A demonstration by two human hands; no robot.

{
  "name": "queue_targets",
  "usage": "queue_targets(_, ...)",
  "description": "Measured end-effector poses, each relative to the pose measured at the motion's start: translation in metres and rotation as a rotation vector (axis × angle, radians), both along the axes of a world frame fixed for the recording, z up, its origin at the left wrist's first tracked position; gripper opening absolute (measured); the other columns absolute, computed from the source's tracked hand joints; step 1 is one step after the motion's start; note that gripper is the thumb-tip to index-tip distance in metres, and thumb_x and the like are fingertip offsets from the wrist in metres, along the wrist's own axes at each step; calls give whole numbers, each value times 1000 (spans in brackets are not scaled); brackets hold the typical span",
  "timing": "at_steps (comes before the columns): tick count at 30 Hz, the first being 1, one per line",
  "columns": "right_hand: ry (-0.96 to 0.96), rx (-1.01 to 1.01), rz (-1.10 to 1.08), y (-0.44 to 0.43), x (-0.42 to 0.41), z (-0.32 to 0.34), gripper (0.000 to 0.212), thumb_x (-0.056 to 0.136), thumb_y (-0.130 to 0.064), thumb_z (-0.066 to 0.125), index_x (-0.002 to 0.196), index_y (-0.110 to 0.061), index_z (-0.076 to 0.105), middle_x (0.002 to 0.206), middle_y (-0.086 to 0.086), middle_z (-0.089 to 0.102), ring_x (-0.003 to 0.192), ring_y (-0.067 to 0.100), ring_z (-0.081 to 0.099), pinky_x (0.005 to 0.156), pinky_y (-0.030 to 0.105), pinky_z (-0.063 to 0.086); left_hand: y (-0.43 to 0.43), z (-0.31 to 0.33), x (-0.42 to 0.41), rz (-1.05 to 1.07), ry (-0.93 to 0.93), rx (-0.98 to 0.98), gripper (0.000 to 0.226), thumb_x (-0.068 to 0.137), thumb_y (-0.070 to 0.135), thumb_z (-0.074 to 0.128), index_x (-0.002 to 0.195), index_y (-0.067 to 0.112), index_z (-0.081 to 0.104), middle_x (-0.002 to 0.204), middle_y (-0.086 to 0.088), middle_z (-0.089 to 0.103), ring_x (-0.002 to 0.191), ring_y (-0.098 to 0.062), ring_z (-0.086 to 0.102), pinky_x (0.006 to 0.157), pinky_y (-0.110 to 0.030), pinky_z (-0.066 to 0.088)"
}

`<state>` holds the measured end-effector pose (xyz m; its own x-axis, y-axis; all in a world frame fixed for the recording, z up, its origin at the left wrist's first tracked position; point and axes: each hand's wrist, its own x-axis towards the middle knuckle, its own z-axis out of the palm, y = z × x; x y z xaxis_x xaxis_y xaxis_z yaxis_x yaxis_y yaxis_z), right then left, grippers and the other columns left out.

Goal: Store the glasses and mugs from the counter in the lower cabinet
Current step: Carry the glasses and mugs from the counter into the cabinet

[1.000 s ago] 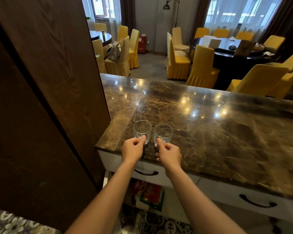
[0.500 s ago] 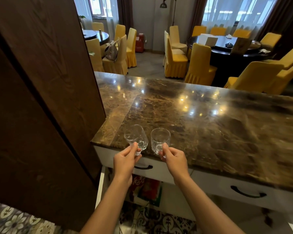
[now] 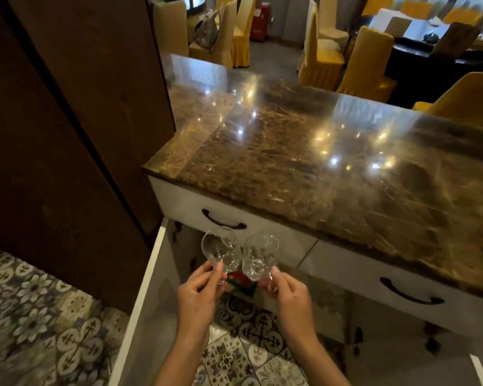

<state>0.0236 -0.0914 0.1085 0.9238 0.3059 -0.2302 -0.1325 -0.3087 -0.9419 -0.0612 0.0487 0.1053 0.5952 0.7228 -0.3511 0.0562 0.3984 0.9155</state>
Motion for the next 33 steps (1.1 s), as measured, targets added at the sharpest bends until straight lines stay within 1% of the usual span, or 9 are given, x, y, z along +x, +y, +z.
queue_targets(5,174,-11,3,-31,-1,-73,48,101,-39,51,77,-5,75,80,11,74,90,34,68,78,39,52,-34,-69,-12,23,113,20,25,72,45,74,77,22,84,133,1,64,102,-8,72,92,-37,59)
queue_targets(9,257,-50,19,-58,6,-144,70,90,-59,45,77,6,67,77,-8,77,82,16,72,73,30,50,-60,-139,-8,33,183,-12,39,77,49,71,77,12,81,124,0,70,93,-1,73,85,-30,61)
queue_targets(12,252,-75,5,-77,12,-207,64,88,-62,45,61,-6,60,76,-4,78,80,14,73,74,31,48,-81,-196,5,69,206,-78,50,76,58,66,76,9,79,93,-7,78,89,-13,76,80,-29,62)
queue_targets(15,249,-84,-47,-100,22,-281,64,94,-58,50,55,-8,53,74,15,73,82,33,71,71,33,44,-100,-260,21,67,241,-123,52,83,53,64,82,3,77,79,-8,77,84,-14,76,79,-28,61)
queue_targets(19,225,-155,-83,-123,42,-368,62,94,-58,53,50,-14,51,56,17,53,62,34,57,64,39,39,-123,-343,47,14,269,-150,49,79,53,68,78,5,77,81,-11,76,84,-17,76,80,-30,62)
queue_targets(23,223,-221,-170,-145,65,-458,56,92,-55,57,52,-14,59,65,13,68,72,37,66,66,37,46,-135,-431,77,-77,250,-131,36,89,41,70,61,21,79,92,-8,75,93,-19,75,75,-23,59)
queue_targets(26,266,-235,-174,-151,91,-517,44,93,-50,55,72,-17,73,78,9,74,80,31,68,76,43,52,-135,-495,101,-113,290,-74,38,90,32,73,58,10,74,77,-9,75,83,-25,74,77,-31,60)
queue_targets(30,207,-284,-149,-151,131,-586,41,102,-26,53,62,-16,54,62,1,57,61,19,55,57,18,40,-131,-571,152,-223,343,-57,33,89,31,74,57,23,73,58,3,70,63,-21,66,69,-29,53)
queue_targets(33,265,-171,-207,-156,151,-631,30,96,-27,59,71,-12,54,67,5,55,65,22,53,60,29,35,-136,-619,179,-208,268,-126,9,88,18,75,90,10,79,56,5,71,55,-8,68,58,-20,56)
